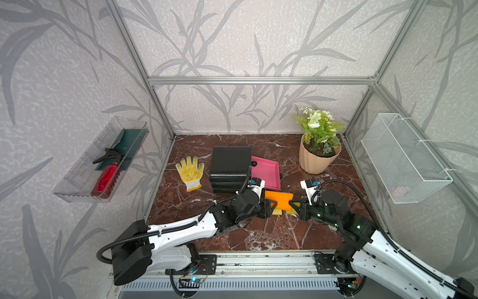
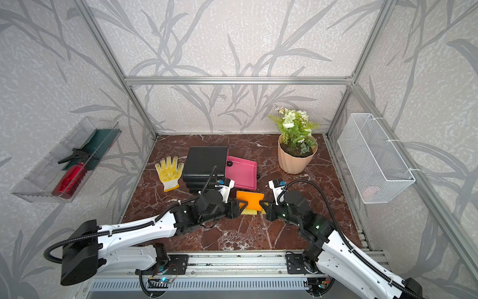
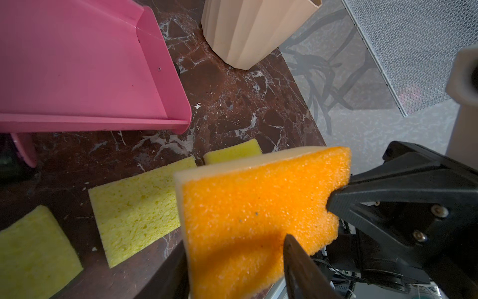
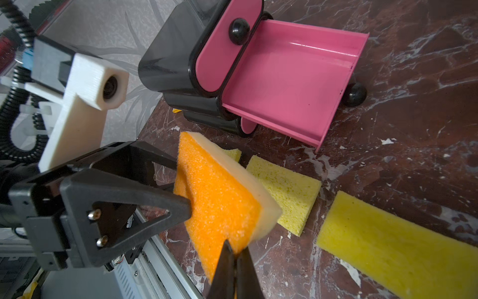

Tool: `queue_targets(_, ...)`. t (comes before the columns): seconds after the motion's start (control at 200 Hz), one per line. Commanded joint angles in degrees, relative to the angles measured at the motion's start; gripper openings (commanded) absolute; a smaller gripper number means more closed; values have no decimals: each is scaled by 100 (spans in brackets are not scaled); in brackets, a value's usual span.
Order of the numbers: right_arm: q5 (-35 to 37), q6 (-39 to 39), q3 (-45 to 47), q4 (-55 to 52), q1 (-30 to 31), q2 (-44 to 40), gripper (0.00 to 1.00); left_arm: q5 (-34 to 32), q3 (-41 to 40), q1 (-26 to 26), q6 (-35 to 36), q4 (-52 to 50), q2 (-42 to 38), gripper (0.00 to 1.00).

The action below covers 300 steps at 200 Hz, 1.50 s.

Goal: Take the sponge out of the drawer
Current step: Pick up the sponge from the drawer, then place the sponge at the center of the board.

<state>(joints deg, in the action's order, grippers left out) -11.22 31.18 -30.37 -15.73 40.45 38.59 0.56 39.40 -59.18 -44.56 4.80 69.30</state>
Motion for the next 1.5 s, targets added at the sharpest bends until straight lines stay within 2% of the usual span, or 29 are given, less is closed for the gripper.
queue_targets(0.0, -199, -112, -111, 7, -61, 45, 0, 45, 72, 20, 96, 232, -79, 33)
queue_targets(0.18, -277, -126, -126, 115, -141, 180, 0, 215, 77, 20, 16, 336, 28, 0)
queue_targets(0.29, -183, -186, -213, 26, -184, 254, 1, 348, 114, 14, -145, 430, 139, 0)
queue_targets(0.37, 4, -242, -318, -150, -233, 259, 18, 383, 161, -5, -366, 465, 236, 0)
queue_targets(0.435, 216, -308, -414, -333, -284, 208, 39, 255, 166, -107, -594, 535, 316, 0)
queue_targets(0.52, 583, -405, -497, -523, -364, 66, 54, -86, 173, -365, -899, 632, 461, 0)
queue_targets(0.63, 1093, -635, -687, -844, -494, -102, 60, -593, 291, -815, -1225, 694, 768, 0)
queue_targets(0.7, 1294, -767, -805, -1064, -604, -175, 65, -655, 359, -936, -1490, 753, 999, 0)
queue_targets(0.845, 1645, -846, -922, -1440, -850, -370, 68, -566, 435, -1124, -2002, 829, 1442, 0)
queue_targets(1.02, 1487, -736, -728, -1511, -1026, -713, 68, -301, 577, -1284, -2782, 1163, 2304, 0)
queue_targets(1.22, 1417, -797, -509, -1815, -1081, -1127, 68, -230, 1038, -1524, -3108, 927, 2952, 0)
queue_targets(1.495, 1336, -914, -465, -1999, -1127, -1401, 69, -66, 1379, -1505, -3562, 808, 3559, 0)
